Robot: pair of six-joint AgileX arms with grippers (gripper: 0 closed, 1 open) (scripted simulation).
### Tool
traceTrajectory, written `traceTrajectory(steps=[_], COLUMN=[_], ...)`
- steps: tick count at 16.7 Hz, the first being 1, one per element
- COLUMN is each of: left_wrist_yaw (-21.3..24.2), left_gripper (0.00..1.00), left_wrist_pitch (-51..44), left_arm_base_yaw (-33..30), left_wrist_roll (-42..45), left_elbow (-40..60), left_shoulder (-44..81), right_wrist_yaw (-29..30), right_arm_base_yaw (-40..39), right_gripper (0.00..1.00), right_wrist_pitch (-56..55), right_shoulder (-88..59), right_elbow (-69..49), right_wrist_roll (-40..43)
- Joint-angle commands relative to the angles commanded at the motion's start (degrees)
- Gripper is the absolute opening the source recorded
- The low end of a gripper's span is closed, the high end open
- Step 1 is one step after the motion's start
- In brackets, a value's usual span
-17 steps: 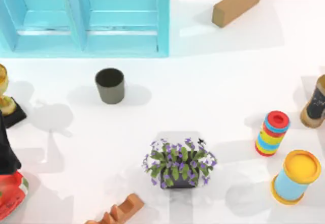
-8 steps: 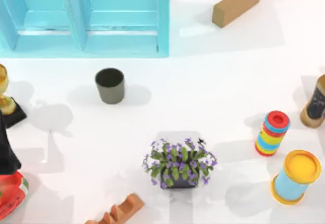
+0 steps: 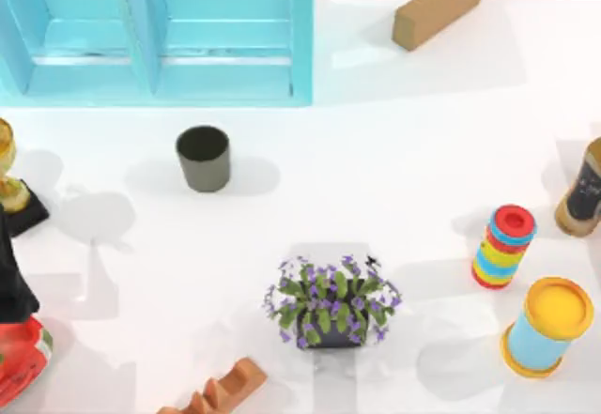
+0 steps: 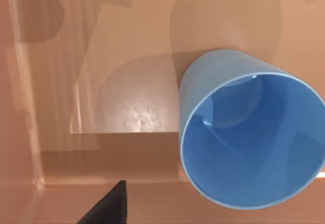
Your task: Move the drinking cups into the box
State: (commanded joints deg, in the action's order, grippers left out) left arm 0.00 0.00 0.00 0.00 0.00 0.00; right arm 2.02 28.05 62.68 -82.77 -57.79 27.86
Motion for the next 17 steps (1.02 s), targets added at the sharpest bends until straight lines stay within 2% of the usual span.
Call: traceTrajectory(steps=[5, 13, 17], left_wrist_yaw=[0.0, 0.0, 0.0], left_gripper=[1.0, 1.0, 1.0], left_wrist_pitch=[0.0, 0.0, 0.0], left_arm_base_yaw=[0.0, 0.0, 0.0], left_wrist_roll=[0.0, 0.0, 0.0], left_elbow=[0.0, 0.0, 0.0], left_shoulder=[0.0, 0.0, 0.0], right_wrist_yaw=[0.0, 0.0, 0.0], right_arm_base_yaw=[-0.1, 0.3, 0.3], right_gripper=[1.0, 1.0, 1.0], right_wrist_pitch=[0.9, 19.9, 22.8], right_shoulder=[-0.1, -0.4, 0.0], right_elbow=[-0.9, -19.9, -22.8], right_wrist_roll=[0.2, 0.5, 0.4])
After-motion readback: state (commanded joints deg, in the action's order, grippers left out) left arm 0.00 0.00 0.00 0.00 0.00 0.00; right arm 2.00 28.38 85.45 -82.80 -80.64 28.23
